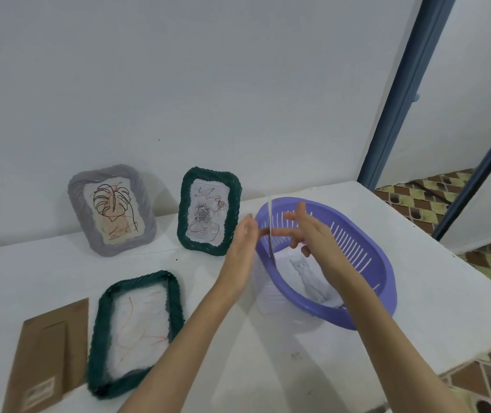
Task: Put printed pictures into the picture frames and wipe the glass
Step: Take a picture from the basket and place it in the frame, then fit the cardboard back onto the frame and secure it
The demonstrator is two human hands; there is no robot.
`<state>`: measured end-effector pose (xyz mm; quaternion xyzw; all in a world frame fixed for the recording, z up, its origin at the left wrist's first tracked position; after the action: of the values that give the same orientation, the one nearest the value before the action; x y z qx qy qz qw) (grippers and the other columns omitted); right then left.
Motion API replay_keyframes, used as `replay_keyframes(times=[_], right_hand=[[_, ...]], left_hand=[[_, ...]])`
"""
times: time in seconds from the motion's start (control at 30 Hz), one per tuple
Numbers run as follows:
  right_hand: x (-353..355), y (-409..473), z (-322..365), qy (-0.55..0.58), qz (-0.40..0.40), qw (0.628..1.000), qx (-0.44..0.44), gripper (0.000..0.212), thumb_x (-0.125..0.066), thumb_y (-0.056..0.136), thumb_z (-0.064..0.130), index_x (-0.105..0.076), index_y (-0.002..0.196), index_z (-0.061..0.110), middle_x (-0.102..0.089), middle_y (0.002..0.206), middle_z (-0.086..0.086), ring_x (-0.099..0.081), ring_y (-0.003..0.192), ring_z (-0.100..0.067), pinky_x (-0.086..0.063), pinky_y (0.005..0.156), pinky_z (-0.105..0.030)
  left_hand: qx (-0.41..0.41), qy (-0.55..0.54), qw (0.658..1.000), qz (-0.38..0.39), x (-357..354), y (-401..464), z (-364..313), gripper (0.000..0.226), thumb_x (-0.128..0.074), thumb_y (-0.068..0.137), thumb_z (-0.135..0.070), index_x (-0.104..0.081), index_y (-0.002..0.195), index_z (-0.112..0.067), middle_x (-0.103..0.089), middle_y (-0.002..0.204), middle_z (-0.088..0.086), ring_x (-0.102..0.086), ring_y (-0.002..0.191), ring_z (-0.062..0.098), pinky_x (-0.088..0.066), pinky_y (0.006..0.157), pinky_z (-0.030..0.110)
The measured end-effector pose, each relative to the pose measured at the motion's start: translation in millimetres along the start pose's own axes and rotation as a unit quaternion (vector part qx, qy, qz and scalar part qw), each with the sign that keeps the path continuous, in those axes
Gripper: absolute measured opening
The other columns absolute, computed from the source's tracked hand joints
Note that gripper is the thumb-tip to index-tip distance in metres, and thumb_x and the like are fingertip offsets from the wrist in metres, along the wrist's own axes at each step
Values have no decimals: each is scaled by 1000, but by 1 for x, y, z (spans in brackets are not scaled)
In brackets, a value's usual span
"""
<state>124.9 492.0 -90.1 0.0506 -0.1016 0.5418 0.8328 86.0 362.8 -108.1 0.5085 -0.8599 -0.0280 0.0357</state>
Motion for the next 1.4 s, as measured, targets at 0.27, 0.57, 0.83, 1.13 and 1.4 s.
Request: replay_keyframes(times=[0.27,0.57,0.83,1.13,1.4], right_hand=[[-29,-6,14,39,46,992,112,17,-51,93,21,-62,106,19,-74,91,8,-59,80,-8,-43,65,-14],[-103,-12,33,-42,121,973,192,26,-67,80,3,-66,95,23,-56,84,19,-43,61,4,-35,58,-5],[-174,-29,5,-117,213,960,140,43,-74,75,9,-63,112,28,-54,90,6,-41,69,-11,-37,62,-9],[-207,-44,-37,-212,265,936,91,53,-75,74,9,-59,123,21,-53,91,2,-41,64,-7,-39,56,-4],[-209,-47,-47,-262,271,921,103,60,-77,72,14,-54,126,24,-53,104,2,-43,78,-3,-38,70,-6]], left_hand=[[-77,-25,985,-154,48,-14,-11,63,-56,85,6,-28,136,-20,-66,101,6,-65,81,3,-53,79,22],[-88,-35,978,-184,141,-52,-16,28,-49,88,7,-48,96,-19,-67,96,5,-64,75,7,-53,68,25],[47,66,978,-190,206,-105,17,36,-58,85,4,-58,118,-12,-61,109,-2,-61,87,5,-52,71,10],[156,193,961,-123,229,-126,65,56,-75,72,-5,-56,123,-16,-62,105,6,-61,88,16,-53,81,26],[139,333,931,-51,227,-120,71,69,-78,72,-16,-46,133,-18,-49,117,1,-44,105,14,-41,96,27]])
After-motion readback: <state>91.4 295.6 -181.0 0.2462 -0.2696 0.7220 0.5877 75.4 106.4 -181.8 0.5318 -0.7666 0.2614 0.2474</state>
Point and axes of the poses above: each hand's wrist, its own y-axis towards the middle knuckle, its own x-axis out of the back of the hand, z = x × y, the point moved 5 cm from there along y, towards the middle knuckle
